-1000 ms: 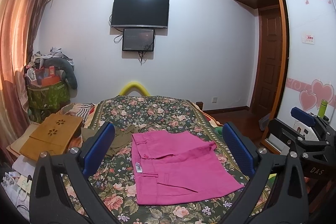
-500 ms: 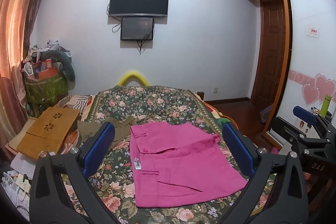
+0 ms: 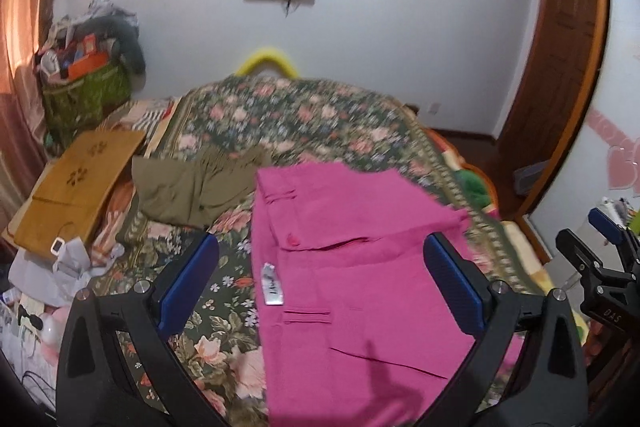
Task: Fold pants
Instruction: 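Lower both grippers to the pink trousers' waistband and close on it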
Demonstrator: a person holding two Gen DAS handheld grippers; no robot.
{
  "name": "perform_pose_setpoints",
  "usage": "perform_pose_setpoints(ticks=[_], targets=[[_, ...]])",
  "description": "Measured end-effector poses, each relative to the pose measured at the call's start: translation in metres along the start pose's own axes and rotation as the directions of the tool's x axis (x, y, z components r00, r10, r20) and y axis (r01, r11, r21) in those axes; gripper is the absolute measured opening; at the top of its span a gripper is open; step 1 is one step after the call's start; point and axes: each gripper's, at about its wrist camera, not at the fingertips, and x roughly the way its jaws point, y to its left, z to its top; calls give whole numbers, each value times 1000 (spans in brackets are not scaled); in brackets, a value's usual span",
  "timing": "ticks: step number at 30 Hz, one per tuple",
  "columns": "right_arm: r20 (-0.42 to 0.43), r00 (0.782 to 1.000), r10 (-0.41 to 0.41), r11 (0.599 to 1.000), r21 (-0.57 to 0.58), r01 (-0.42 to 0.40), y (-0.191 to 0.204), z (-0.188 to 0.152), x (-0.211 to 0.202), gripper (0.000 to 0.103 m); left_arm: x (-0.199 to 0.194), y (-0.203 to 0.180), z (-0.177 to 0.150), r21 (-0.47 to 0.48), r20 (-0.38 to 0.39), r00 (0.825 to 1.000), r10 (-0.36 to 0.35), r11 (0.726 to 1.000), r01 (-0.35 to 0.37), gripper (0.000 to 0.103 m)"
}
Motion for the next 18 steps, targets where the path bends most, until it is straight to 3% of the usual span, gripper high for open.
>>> perform_pose_setpoints(ticks=[7, 12, 18], targets=[[-155, 987, 41, 999, -28, -45, -15, -14, 64, 103, 68, 16, 3, 77, -132, 986, 104, 993, -95, 103], [-257, 959, 120, 993, 6, -122, -29, -19, 103, 101, 114, 25, 1, 123, -246, 966, 83, 991, -54, 103], [-317, 928, 195, 981, 68, -183, -39, -17, 130, 94, 153, 28, -8, 172, -358, 929, 92, 985, -31, 84]])
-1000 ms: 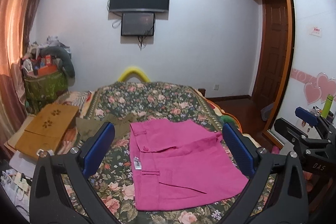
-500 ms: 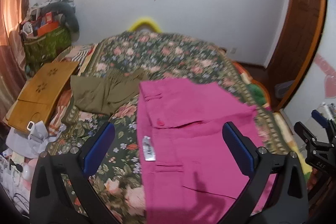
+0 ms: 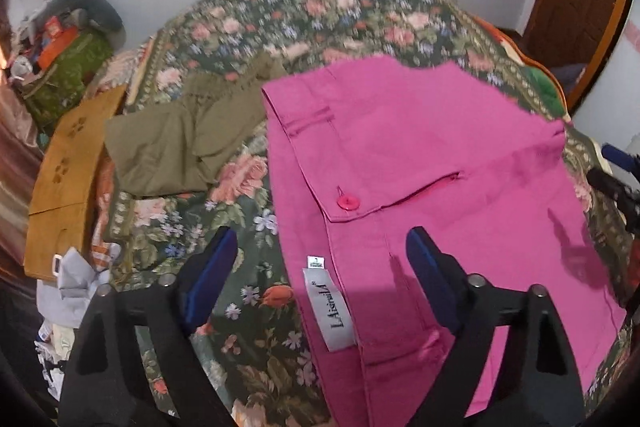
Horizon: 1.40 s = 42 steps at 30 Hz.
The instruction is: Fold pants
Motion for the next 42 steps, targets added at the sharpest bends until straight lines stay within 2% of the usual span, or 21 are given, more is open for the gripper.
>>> perform_pose_setpoints(ticks=[2, 4, 6, 7, 11, 13, 17, 20, 22, 25, 27, 36, 42], targets=[[-15, 1000, 10, 1000, -6, -10, -3, 2, 6, 88, 9, 1, 1, -7, -28, 999, -24, 1000, 24, 77], [-35, 999, 24, 1000, -10, -25, -5, 3, 11, 74, 19, 3, 2, -22, -69, 995, -65, 998, 64, 64], [-57, 997, 51, 999, -18, -52, -6, 6, 18, 66, 28, 3, 3, -20, -111, 987, -120, 993, 119, 54], [-66, 996, 68, 997, -23, -69, -5, 6, 20, 64, 31, 3, 4, -20, -119, 985, -126, 992, 125, 50], [-92, 989, 116, 992, -43, -120, -2, 10, 29, 55, 38, 3, 2, -24, -151, 977, -153, 988, 152, 44], [-115, 983, 142, 988, -39, -147, -3, 13, 38, 52, 41, 5, 1, -29, -157, 973, -167, 986, 165, 35], [-156, 974, 161, 987, 1, -163, -4, 13, 54, 43, 48, 9, 0, -53, -181, 962, -204, 979, 197, 32], [-177, 971, 158, 987, 12, -158, -6, 14, 62, 30, 51, 8, 0, -60, -191, 956, -225, 974, 217, 31], [-178, 969, 171, 985, 19, -170, -7, 14, 64, 9, 51, 7, 0, -49, -191, 951, -242, 970, 237, 25], [-145, 971, 190, 982, 28, -188, -8, 13, 60, 6, 50, 6, -2, 6, -185, 960, -212, 976, 217, 11], [-122, 977, 175, 985, 7, -175, -5, 14, 55, 4, 49, 8, -3, 16, -177, 963, -202, 978, 208, 7], [-77, 990, 118, 993, 34, -115, -14, 17, 52, 1, 51, -6, -12, 125, -144, 985, -92, 986, 111, 7], [-125, 988, 89, 993, 94, -77, -31, 13, 61, 1, 53, -1, -12, 99, -150, 982, -112, 987, 128, 7]])
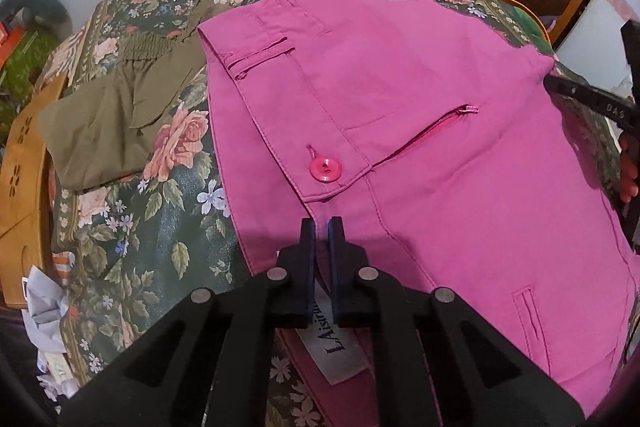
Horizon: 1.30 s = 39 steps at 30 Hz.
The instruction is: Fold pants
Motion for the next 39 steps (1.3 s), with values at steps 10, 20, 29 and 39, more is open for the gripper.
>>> perform_pose_setpoints(ticks=[10, 20, 29, 39], targets=[[30, 999, -11, 995, -97, 14, 6, -2, -26, 1, -17, -4, -2, 67, 27, 996, 79, 994, -81, 19], [105, 994, -31, 993, -114, 43, 6, 10, -53, 20, -41, 30, 25, -86, 70, 996, 61, 995, -55, 38], [128, 991, -37, 999, -31, 41, -1, 22, -45, 60, -9, 30, 53, -153, 14, 999, -50, 987, 52, 53], [-8, 1000, -7, 998, 60, 8, -19, 17, 0, 60, 28, 43, 57, -270, -58, 975, -214, 944, 191, 42]])
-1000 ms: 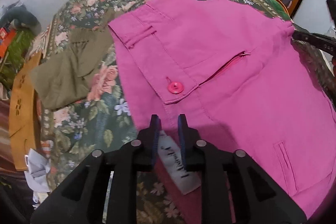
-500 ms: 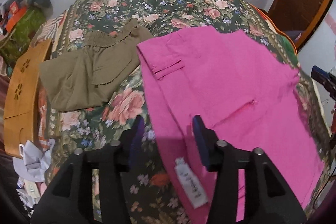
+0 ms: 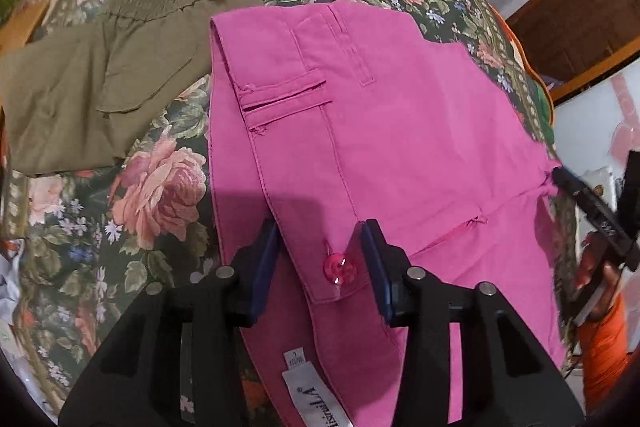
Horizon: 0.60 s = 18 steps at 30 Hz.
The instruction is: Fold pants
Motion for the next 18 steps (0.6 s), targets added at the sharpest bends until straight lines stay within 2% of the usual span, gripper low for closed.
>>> perform_pose_setpoints(ticks=[2, 3, 4, 6, 8, 10, 12, 16, 18], targets=[[-31, 999, 26, 999, 34, -25, -5, -1, 8, 60, -1, -1, -1, 3, 12, 1000, 17, 1000, -17, 34], [-36, 999, 26, 999, 38, -25, -5, -2, 10, 60, -1, -3, -2, 15, 20, 998, 51, 999, -51, 21], [-32, 999, 20, 999, 29, -19, -4, -2, 10, 59, -2, -3, -2, 23, 31, 997, 78, 997, -78, 13], [-34, 999, 7, 1000, -9, -7, 1, -4, 10, 50, -3, -6, -4, 33, 59, 992, 113, 993, -115, 7], [-45, 999, -11, 998, -54, 9, 6, -5, 12, 43, -3, -11, -6, 56, 83, 985, 150, 986, -155, 6], [-51, 998, -32, 995, -91, 27, 9, -7, 14, 21, -5, -20, -9, 91, 116, 974, 195, 974, -206, 6], [-52, 998, -41, 995, -98, 36, 8, -7, 15, 13, -8, -26, -10, 118, 150, 962, 228, 962, -246, 5], [-43, 998, -52, 992, -114, 47, 8, -8, 17, 9, -23, -32, -13, 145, 233, 933, 273, 939, -311, 6], [-36, 997, -65, 989, -137, 59, 12, -11, 17, 8, -26, -33, -12, 151, 248, 923, 293, 930, -336, 6]])
